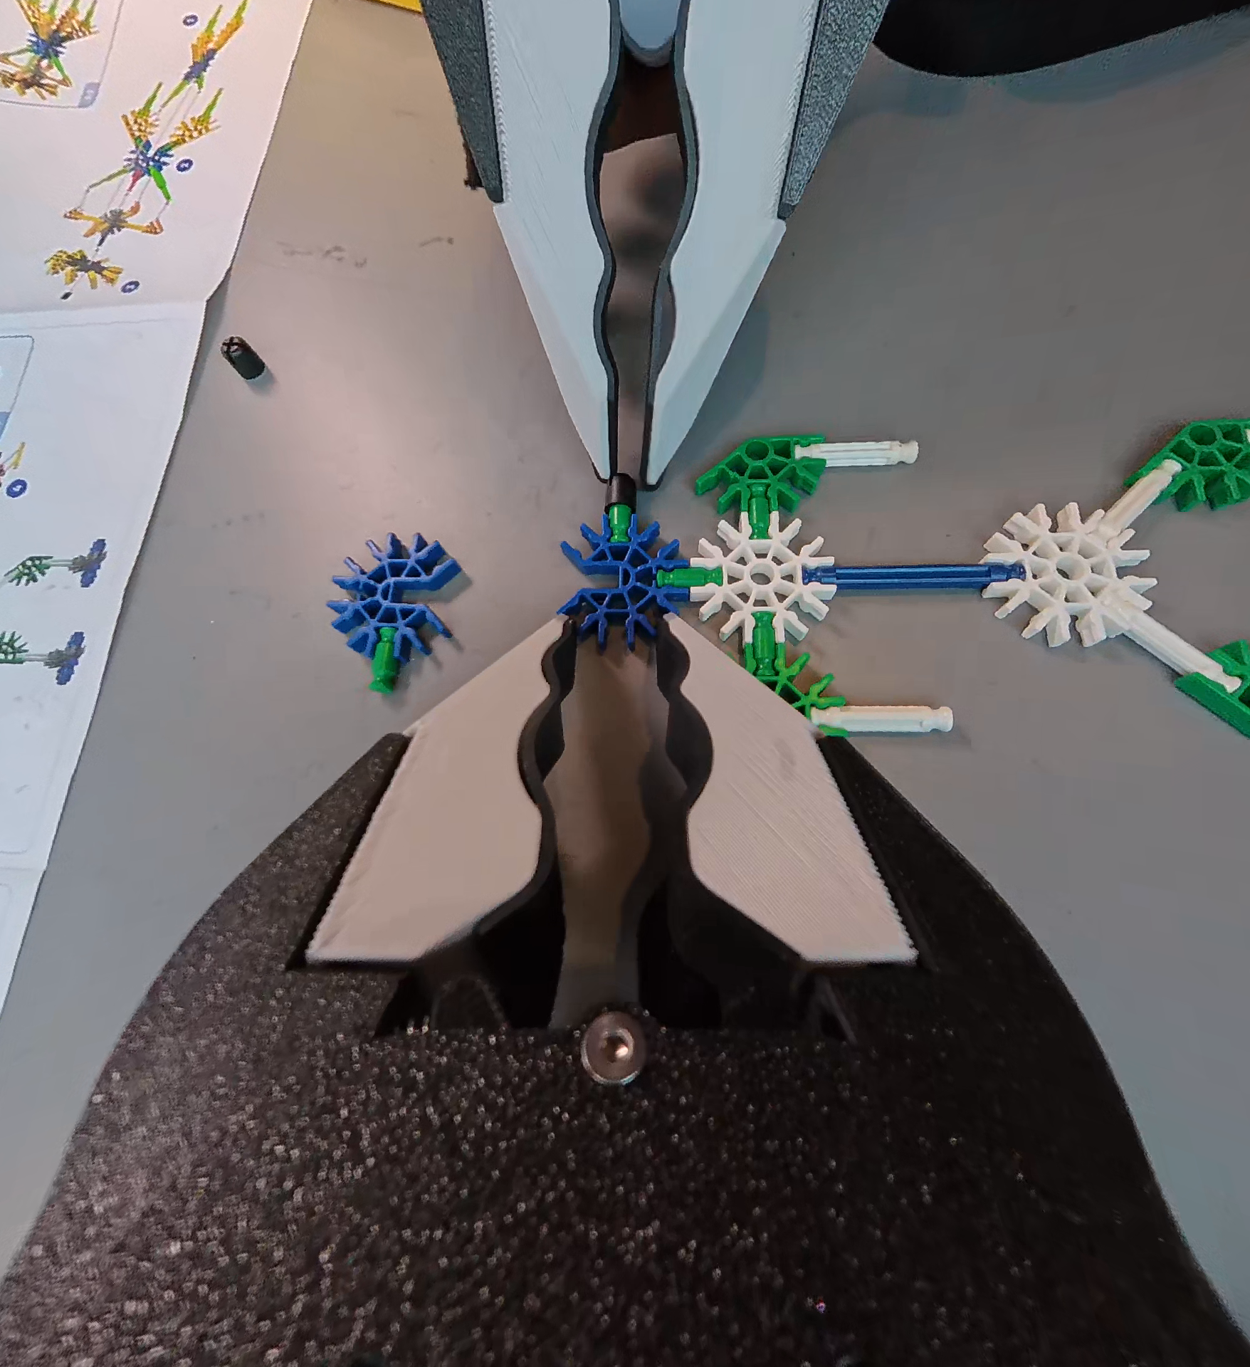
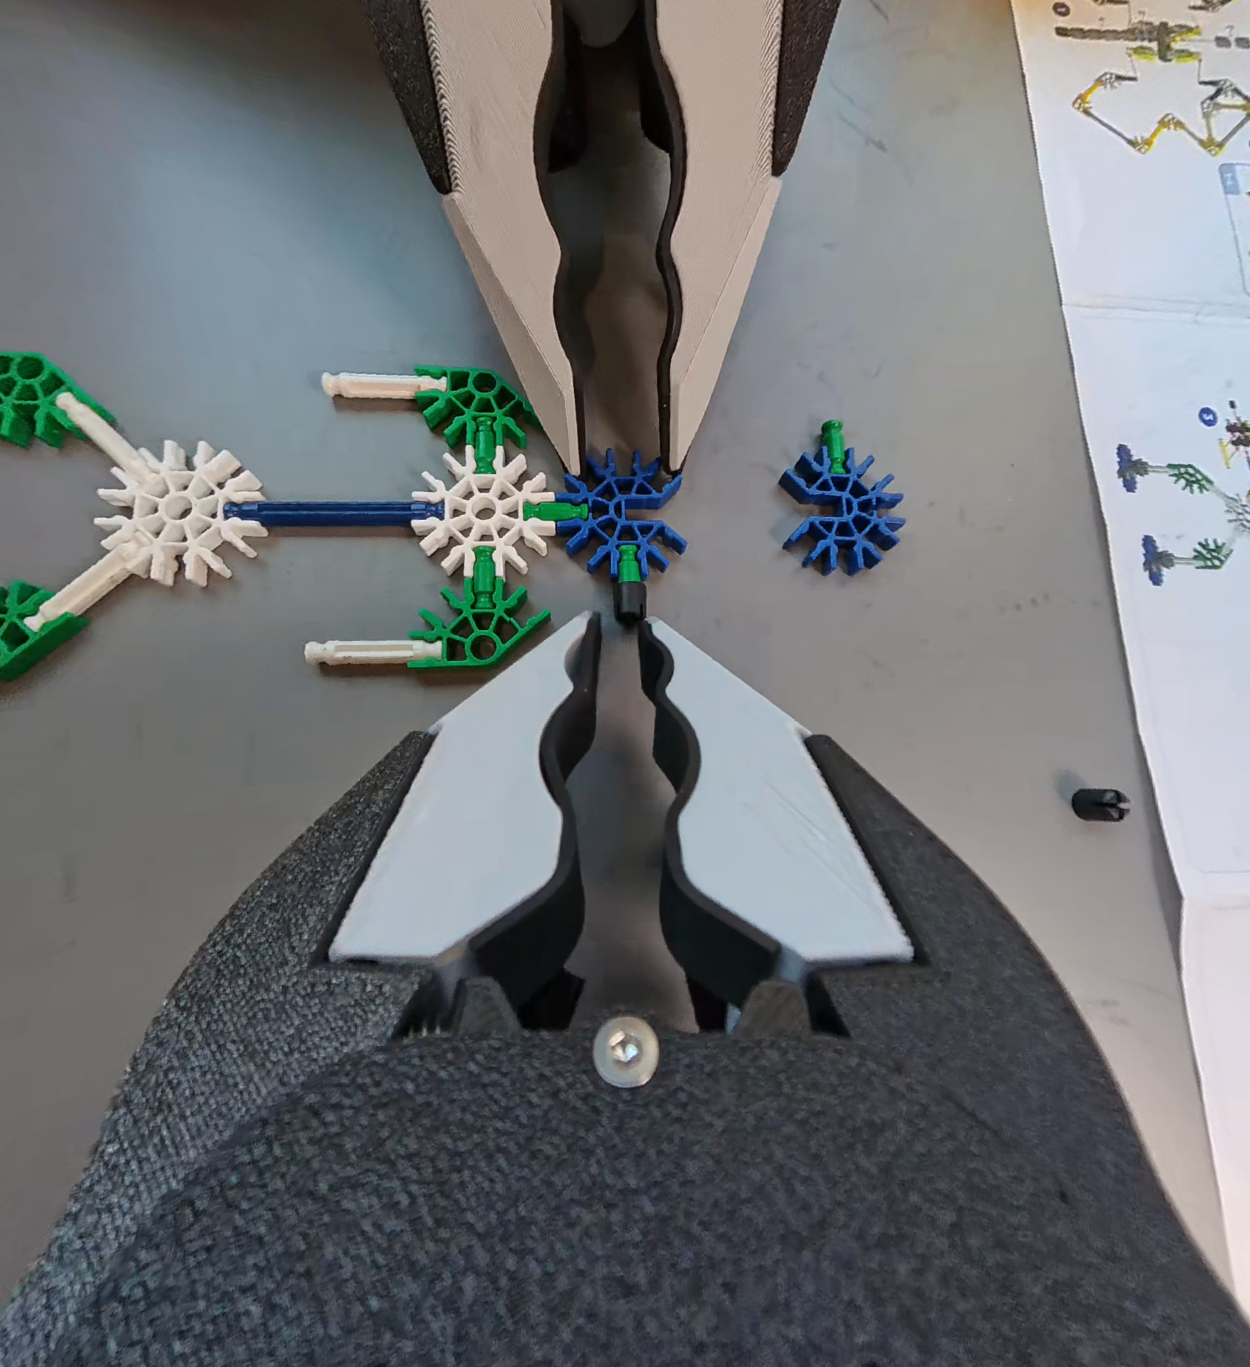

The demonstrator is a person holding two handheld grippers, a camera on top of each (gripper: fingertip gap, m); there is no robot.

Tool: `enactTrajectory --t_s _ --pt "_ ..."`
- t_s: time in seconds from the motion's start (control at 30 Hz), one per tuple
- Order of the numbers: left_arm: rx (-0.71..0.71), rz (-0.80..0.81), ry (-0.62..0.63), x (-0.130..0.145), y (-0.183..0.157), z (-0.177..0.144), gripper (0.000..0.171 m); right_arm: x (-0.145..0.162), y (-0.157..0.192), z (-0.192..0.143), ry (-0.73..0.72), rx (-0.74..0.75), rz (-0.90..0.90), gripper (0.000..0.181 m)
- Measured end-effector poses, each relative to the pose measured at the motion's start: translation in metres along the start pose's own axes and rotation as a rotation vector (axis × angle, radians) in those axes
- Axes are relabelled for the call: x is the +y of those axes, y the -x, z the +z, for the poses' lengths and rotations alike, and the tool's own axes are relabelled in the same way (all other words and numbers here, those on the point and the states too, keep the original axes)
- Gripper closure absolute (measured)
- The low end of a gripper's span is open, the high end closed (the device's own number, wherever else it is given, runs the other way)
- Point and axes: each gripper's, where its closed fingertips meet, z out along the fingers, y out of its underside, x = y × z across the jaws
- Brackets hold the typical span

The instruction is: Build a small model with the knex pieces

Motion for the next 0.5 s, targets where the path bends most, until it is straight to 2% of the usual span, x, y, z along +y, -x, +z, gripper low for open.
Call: enactTrajectory --t_s 0.1,0.17,0.3,0.4,0.5 --pt "0.022 -0.021 -0.032 0.001 0.0 -0.009 0.151 -0.002 -0.004 -0.001 -0.023 0.01 0.046 0.159" --pt "0.002 -0.05 -0.057 0.002 0.005 -0.017 0.14 -0.001 -0.012 -0.004 -0.037 0.047 0.072 0.158" --pt "-0.043 -0.119 -0.084 0.004 0.019 -0.026 0.14 -0.007 -0.036 -0.009 -0.087 0.156 0.147 0.159" --pt "-0.045 -0.148 -0.073 0.005 0.024 -0.024 0.141 -0.008 -0.052 -0.005 -0.067 0.248 0.148 0.159" --pt "-0.064 -0.135 -0.001 0.012 0.023 -0.013 0.147 -0.012 -0.06 0.001 -0.059 0.276 0.148 0.157"
